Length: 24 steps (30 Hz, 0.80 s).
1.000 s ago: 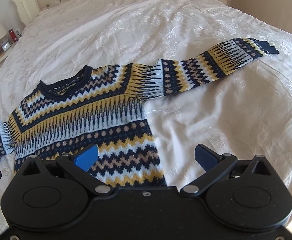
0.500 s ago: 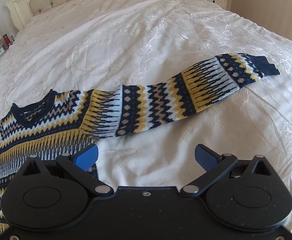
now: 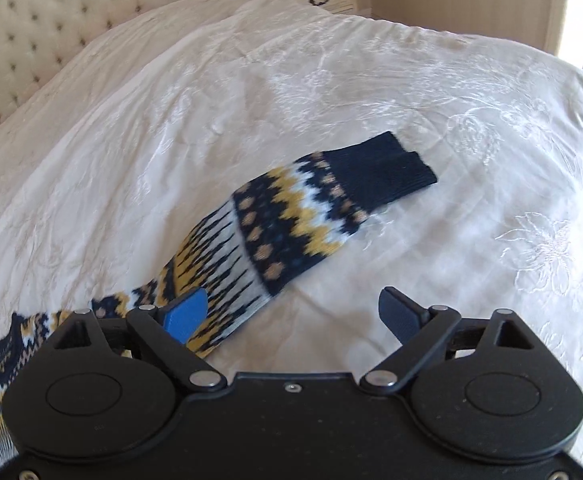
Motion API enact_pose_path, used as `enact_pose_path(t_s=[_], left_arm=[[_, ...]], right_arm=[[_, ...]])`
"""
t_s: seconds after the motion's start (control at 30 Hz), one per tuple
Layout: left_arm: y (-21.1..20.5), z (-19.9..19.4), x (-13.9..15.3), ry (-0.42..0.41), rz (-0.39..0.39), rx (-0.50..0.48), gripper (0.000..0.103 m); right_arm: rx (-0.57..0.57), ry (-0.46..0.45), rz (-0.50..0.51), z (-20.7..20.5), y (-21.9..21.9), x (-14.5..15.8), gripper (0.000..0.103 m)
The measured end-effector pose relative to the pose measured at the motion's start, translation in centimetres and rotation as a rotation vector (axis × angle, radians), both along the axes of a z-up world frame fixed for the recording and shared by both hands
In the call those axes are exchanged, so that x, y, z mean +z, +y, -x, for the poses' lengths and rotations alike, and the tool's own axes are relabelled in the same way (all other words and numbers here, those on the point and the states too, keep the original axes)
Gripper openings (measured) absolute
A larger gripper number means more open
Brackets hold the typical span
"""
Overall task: Fold small clothes
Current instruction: 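Reach the right tool to a sleeve cuff and close on it, then carry the held sleeve across the sweater body and open the right tool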
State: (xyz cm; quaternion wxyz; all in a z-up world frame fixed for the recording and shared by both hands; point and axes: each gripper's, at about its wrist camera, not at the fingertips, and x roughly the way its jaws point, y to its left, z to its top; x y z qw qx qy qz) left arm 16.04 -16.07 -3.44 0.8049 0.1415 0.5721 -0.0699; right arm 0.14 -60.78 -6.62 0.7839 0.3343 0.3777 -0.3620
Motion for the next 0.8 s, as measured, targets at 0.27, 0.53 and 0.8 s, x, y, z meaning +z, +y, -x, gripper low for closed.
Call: enact_pose_path(t_s=[0.27,0.53,0.8], left_arm=[[-0.4,0.0,0.4,-0.015,-0.014,0.027,0.076],[0.5,-0.1,-0.1,-0.011,0.013,0.05,0.076],[3.6,-0.4,-0.9,0.015,0.107,0.047,0.06]], right_arm=[[-0.138,-0.112,-0.092,0.0,-5.7,-3.2,0.088],[-0.137,-0.137,-0.097,-1.8,-6.7,-3.2,0.015],[0.066,-0.222,-0.001,-6.4,0.3,2.8,0.015]])
